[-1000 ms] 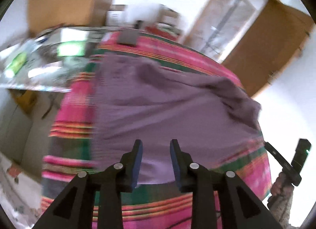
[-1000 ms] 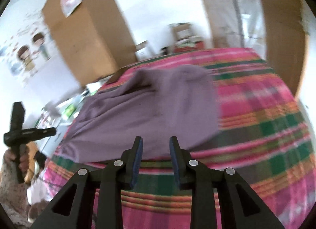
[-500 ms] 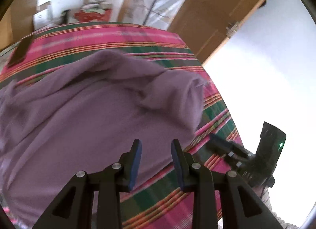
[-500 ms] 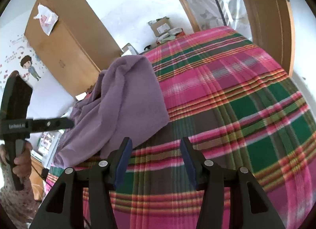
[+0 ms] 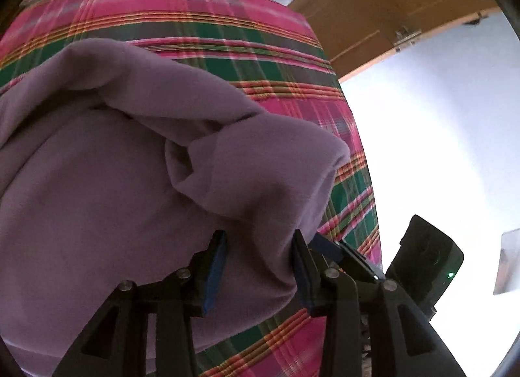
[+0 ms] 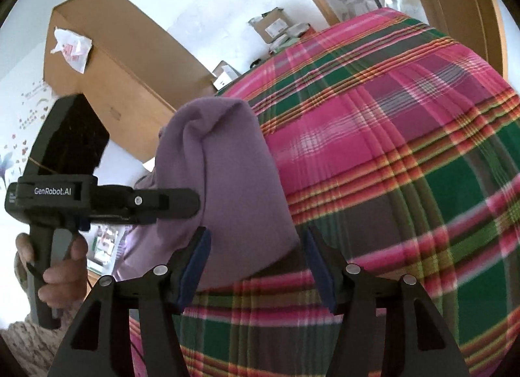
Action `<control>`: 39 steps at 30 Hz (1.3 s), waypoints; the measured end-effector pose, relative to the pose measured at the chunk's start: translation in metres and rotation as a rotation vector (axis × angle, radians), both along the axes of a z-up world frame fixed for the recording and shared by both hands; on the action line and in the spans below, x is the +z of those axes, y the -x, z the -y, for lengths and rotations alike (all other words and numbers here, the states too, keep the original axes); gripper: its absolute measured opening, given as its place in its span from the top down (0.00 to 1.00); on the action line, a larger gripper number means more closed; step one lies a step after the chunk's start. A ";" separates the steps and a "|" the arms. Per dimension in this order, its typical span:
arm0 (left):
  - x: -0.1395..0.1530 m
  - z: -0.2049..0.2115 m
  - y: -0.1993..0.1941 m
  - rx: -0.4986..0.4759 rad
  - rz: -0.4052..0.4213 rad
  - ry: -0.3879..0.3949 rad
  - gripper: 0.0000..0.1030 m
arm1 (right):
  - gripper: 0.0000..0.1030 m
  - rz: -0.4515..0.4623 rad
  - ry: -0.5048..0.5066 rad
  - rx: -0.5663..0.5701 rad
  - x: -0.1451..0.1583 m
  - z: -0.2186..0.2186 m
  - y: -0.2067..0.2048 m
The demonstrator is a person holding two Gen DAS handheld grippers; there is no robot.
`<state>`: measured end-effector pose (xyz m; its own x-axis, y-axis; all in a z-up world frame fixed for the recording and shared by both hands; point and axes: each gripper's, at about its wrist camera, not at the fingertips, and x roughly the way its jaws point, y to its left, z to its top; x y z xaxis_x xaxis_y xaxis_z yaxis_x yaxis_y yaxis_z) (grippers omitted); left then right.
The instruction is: Fold clothes
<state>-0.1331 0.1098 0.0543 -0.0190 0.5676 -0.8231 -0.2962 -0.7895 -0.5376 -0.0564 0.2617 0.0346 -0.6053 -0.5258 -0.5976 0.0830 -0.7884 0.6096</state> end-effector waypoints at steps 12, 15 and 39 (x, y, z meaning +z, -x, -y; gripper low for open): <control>0.022 0.024 -0.003 0.019 -0.104 -0.051 0.90 | 0.86 -0.112 -0.122 0.062 0.030 0.031 0.006; 0.026 0.042 -0.002 0.057 -0.118 -0.072 0.90 | 0.90 -0.150 -0.135 0.071 0.039 0.037 0.004; 0.022 0.154 -0.017 0.285 -0.135 -0.190 0.91 | 0.92 -0.272 -0.154 0.239 0.066 0.121 0.022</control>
<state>-0.1162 -0.0446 0.0766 -0.2998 0.6665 -0.6826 -0.1570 -0.7402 -0.6538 -0.0786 0.1403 0.1004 -0.6241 -0.5877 -0.5148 0.4176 -0.8078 0.4160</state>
